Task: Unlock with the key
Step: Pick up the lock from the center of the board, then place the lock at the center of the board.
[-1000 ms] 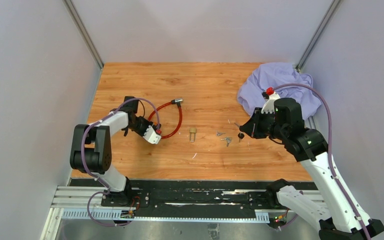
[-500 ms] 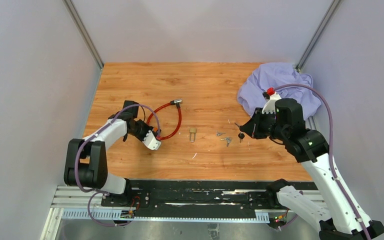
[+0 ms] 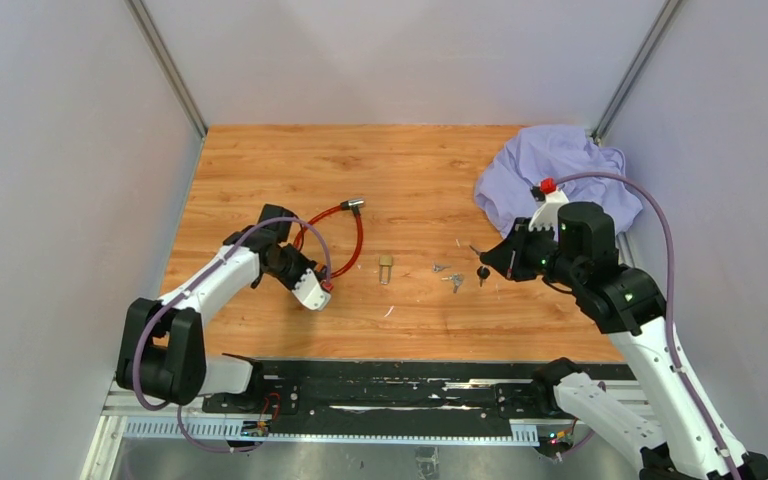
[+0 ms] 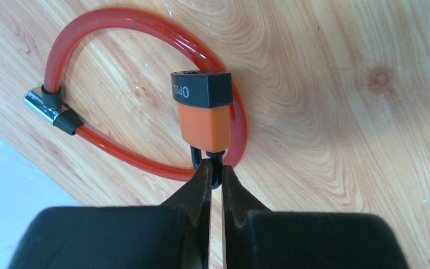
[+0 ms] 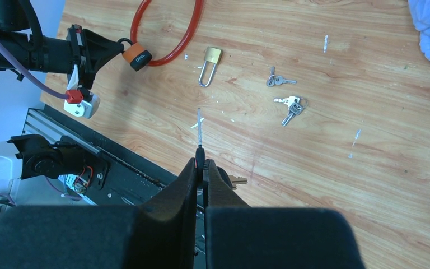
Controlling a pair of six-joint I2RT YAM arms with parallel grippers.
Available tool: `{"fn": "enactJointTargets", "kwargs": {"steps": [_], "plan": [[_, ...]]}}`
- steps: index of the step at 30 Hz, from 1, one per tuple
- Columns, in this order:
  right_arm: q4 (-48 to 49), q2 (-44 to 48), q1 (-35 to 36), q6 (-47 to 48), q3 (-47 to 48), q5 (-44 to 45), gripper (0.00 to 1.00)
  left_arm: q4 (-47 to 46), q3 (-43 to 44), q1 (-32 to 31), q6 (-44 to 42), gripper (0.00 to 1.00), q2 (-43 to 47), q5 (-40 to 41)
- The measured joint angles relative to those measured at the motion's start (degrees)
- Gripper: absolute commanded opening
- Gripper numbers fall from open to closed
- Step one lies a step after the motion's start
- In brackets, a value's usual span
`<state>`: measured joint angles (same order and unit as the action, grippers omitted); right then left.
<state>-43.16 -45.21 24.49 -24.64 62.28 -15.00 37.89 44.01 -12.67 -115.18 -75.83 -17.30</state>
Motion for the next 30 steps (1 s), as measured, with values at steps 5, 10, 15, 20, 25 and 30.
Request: {"fn": "enactJointTargets", "kwargs": {"steps": [5,10,15,20,25,30], "plan": [[0.24,0.66,0.0,-0.02,-0.61,-0.07,0.01,1.14,1.77,-3.8,7.13,0.0,0.48,4.07],[0.61,0.68,0.0,0.0,-0.98,-0.63,0.01,3.26,6.91,-5.44,17.62,0.0,0.46,5.97],[0.92,0.5,0.0,0.07,-0.98,-1.57,0.01,8.28,11.54,-6.6,28.44,0.0,0.46,4.85],[0.92,0.24,0.0,0.28,-0.98,-2.01,0.01,14.95,13.03,-10.03,39.67,0.0,-0.52,3.85],[0.92,0.33,0.0,0.37,-0.98,-2.58,0.01,18.43,13.86,-13.4,48.5,0.0,-2.19,9.73],[0.92,0.57,0.0,0.5,-0.98,-3.02,0.01,21.46,16.28,-16.48,54.21,0.0,-3.48,22.67]]}}
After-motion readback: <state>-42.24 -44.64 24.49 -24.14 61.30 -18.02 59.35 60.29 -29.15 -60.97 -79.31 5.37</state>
